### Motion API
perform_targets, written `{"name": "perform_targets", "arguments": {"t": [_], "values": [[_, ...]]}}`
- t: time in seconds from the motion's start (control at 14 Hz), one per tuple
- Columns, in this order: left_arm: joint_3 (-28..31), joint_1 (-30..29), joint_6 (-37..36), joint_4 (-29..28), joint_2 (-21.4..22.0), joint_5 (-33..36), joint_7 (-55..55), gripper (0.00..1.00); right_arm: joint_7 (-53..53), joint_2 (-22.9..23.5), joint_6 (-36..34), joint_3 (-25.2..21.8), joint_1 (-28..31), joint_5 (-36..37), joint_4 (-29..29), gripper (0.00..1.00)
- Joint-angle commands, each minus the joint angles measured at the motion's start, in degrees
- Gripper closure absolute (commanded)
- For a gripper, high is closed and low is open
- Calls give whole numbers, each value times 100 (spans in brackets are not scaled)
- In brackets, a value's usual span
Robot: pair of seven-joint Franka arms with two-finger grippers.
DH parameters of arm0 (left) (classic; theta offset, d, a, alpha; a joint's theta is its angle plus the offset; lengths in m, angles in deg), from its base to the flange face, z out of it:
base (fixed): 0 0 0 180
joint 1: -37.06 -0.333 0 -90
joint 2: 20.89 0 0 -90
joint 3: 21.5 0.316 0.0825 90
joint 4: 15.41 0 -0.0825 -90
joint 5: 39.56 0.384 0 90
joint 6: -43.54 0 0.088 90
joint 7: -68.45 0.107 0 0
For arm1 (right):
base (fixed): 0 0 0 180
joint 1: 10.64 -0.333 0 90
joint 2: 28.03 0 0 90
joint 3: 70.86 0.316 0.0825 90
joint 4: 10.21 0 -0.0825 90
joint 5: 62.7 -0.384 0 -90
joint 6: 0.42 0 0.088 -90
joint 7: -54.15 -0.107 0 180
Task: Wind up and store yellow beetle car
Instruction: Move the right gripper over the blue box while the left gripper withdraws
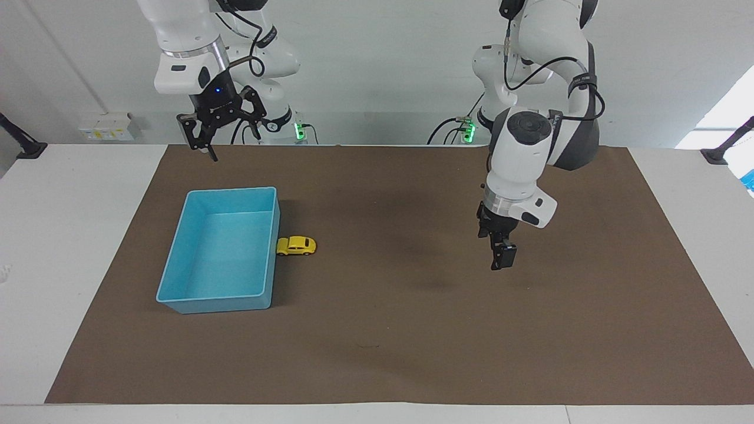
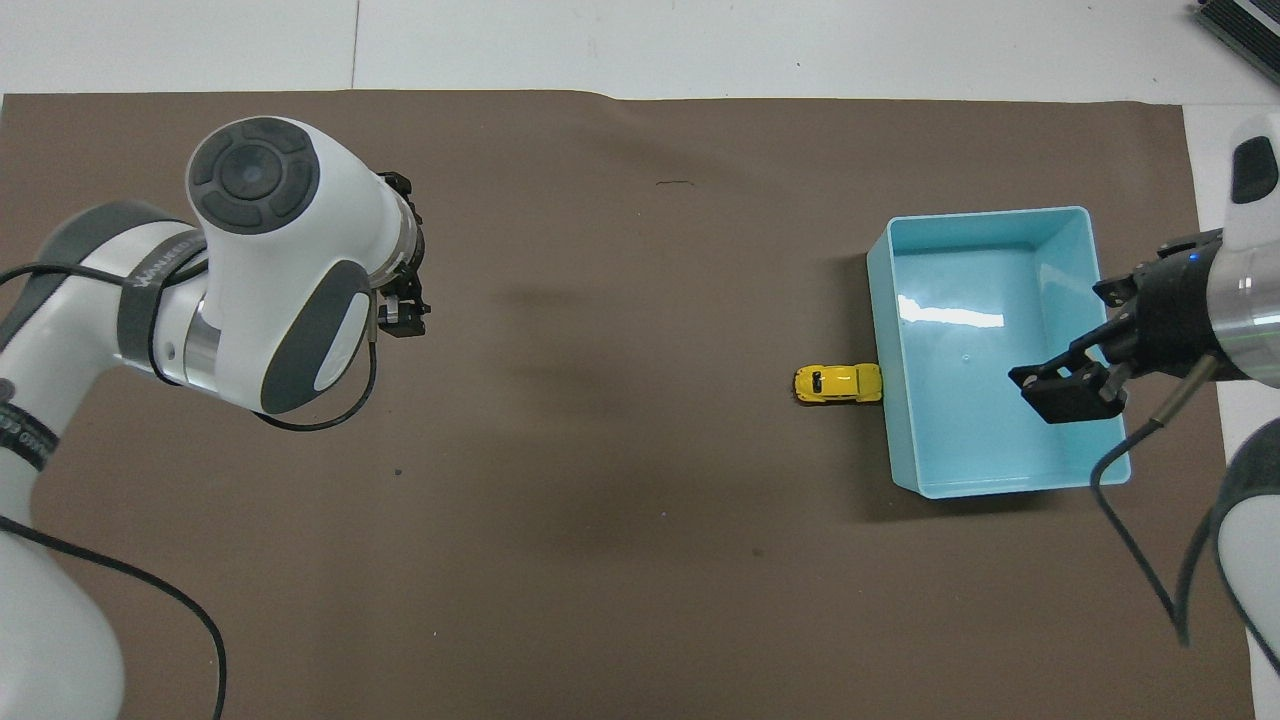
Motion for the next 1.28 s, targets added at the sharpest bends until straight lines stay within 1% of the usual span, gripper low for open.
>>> {"name": "perform_targets", "arguments": {"t": [0.0, 0.14, 0.29, 0.57, 0.78, 1.0, 1.21], "values": [[-50, -260, -100, -121, 390, -118, 544, 0, 590, -166, -8, 132, 36, 6, -178, 0], [-50, -400, -109, -121, 487, -171, 940, 0, 871, -166, 1, 159, 27, 14, -178, 0], [-33, -427, -118, -121, 575, -207, 1449, 0, 1441, -166, 36, 186, 27, 14, -178, 0], [-33, -672, -311, -121, 707, -207, 2504, 0, 2330, -157, 37, 422, 27, 6, -170, 0], [-24, -936, -416, -139, 795, -399, 3505, 0, 2585, -105, -7, 484, 27, 6, -178, 0], [-24, -1103, -654, -165, 874, -400, 4559, 0, 2955, -17, 1, 493, -77, 6, -257, 0], [-24, -1296, -882, -191, 953, -400, 5868, 0, 3692, 45, 10, 493, -87, -3, -301, 0]]}}
